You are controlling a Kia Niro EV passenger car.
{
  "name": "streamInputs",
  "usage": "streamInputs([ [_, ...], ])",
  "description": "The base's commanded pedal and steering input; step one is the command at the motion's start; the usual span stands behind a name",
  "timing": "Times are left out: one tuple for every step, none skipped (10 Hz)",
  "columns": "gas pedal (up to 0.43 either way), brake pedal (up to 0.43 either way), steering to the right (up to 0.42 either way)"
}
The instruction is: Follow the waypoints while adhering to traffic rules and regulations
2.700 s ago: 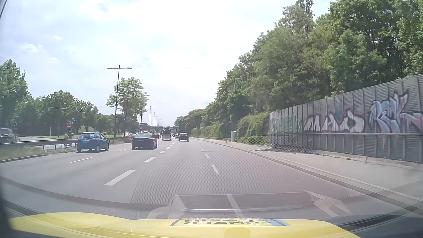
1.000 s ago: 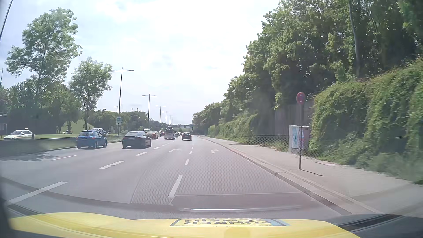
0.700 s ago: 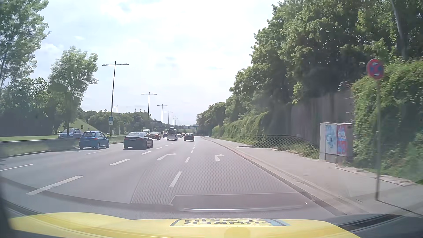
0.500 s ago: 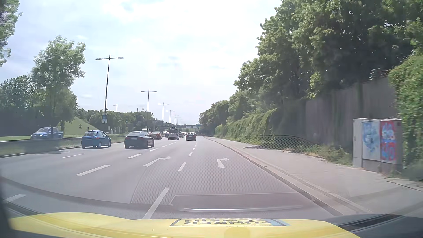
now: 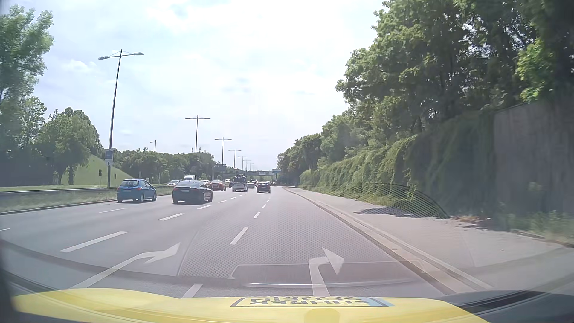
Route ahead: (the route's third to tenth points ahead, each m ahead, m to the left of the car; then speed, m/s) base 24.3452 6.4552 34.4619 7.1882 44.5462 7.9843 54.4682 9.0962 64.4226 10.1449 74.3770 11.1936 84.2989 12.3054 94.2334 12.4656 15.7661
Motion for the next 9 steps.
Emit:
streamInputs([
  [0.067,0.0,-0.012],
  [0.067,0.0,-0.008],
  [0.067,0.0,-0.007],
  [0.067,0.0,-0.008],
  [0.067,0.0,-0.006],
  [0.067,0.0,-0.006],
  [0.067,0.0,-0.006],
  [0.067,0.0,-0.006],
  [0.067,0.0,-0.006],
])
